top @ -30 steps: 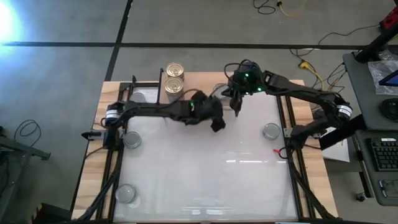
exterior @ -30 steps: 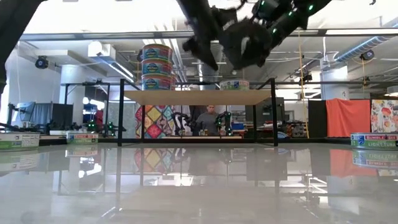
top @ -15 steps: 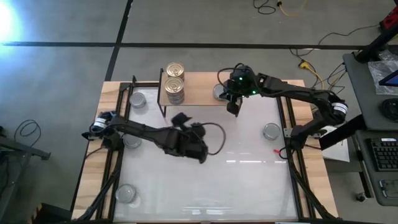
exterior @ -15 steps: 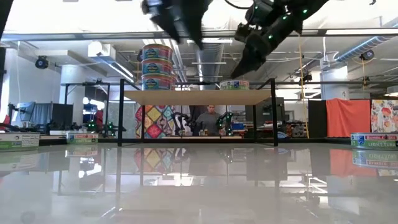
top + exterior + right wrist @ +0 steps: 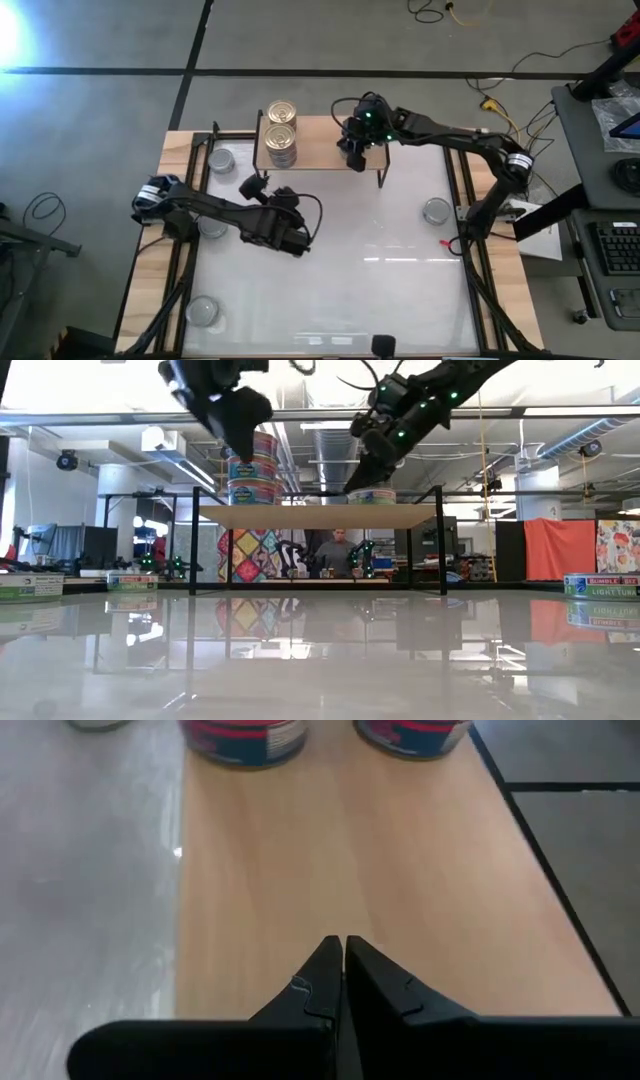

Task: Stack canned seafood by type on shelf
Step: Put the green tuna can on the shelf

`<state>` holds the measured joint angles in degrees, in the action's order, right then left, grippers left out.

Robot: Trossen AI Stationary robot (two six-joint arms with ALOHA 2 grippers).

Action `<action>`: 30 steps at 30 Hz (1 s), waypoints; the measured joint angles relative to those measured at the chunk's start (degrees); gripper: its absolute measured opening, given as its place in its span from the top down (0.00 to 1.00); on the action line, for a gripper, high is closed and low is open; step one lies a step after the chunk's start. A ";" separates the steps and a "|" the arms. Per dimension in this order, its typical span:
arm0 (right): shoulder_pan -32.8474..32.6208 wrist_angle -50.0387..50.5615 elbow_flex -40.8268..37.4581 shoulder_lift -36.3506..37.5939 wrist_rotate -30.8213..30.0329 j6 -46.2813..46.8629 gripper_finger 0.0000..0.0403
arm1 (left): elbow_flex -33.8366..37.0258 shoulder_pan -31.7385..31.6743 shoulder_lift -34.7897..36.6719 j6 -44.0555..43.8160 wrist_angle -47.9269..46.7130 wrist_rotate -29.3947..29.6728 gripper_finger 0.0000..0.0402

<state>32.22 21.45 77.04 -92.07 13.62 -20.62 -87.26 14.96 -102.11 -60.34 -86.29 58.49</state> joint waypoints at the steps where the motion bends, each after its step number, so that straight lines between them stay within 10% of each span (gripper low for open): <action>1: 0.21 0.45 1.04 -0.92 0.03 -0.01 0.97 | 1.63 -0.02 0.85 -1.50 0.21 -0.27 0.00; 30: 1.03 17.34 5.85 2.65 2.76 2.12 0.97 | 13.59 4.79 7.59 -9.86 5.32 -2.48 0.00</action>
<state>33.26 38.79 82.89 -89.42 16.38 -18.50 -73.67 19.75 -94.52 -70.19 -80.97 56.01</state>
